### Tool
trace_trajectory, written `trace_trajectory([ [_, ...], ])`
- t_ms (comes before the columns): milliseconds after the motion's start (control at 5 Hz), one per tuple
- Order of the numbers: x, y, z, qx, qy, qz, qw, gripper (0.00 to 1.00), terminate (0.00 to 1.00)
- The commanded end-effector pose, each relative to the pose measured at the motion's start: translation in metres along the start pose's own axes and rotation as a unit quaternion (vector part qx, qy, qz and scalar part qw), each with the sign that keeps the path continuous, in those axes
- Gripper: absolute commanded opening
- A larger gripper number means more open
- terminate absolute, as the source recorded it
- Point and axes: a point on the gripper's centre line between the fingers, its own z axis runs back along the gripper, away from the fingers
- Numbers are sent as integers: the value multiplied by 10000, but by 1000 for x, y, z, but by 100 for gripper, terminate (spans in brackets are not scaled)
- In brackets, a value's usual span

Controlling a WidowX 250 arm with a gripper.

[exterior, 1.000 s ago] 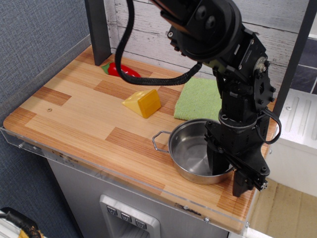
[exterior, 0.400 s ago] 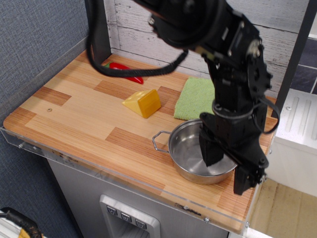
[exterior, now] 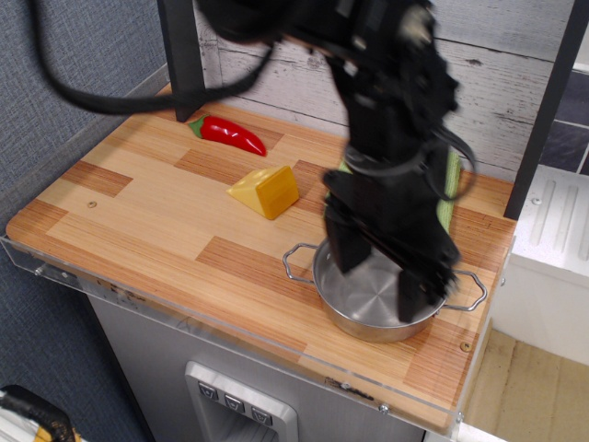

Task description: Slide the silver pan in front of the green rag.

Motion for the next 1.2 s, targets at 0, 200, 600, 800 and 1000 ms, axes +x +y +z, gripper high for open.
trace_trajectory([
  [0,-6,5,32,-57,-337,334,9989,100,0],
  [200,-6,1,48,-108,-529,266,9982,100,0],
  [600,-1,-12,69,-195,-717,84,9972,100,0],
  [800,-2,-25,82,-234,-892,-69,9957,100,0],
  [1000,-4,-28,86,-241,-975,-46,9949,100,0],
])
